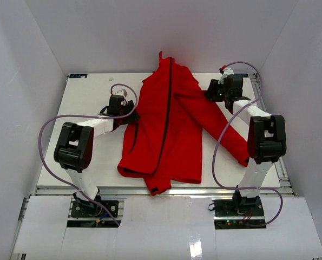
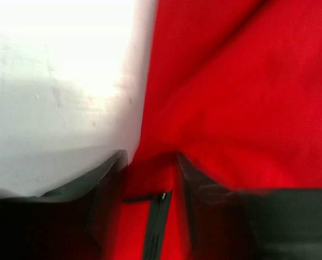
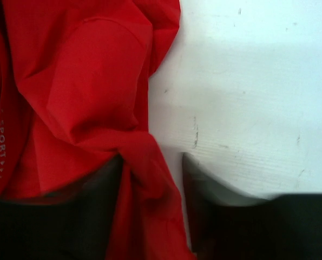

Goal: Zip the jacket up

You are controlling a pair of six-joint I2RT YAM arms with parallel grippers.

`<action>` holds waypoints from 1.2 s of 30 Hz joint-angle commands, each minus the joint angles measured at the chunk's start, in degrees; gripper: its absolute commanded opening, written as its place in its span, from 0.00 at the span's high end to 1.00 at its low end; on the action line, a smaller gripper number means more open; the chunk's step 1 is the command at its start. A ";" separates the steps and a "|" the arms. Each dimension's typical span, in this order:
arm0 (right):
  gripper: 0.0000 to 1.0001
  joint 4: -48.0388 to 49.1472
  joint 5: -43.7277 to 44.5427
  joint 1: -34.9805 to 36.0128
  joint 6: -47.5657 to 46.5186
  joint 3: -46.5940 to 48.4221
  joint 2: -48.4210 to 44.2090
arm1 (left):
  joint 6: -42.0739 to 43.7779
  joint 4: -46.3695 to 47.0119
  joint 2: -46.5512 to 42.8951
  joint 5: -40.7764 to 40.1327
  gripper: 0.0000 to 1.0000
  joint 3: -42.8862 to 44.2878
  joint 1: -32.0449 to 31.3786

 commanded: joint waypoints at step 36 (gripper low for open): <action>0.10 -17.85 10.66 24.85 9.64 -30.71 -65.29 | -3.16 3.14 -68.38 6.73 0.02 -31.16 -18.59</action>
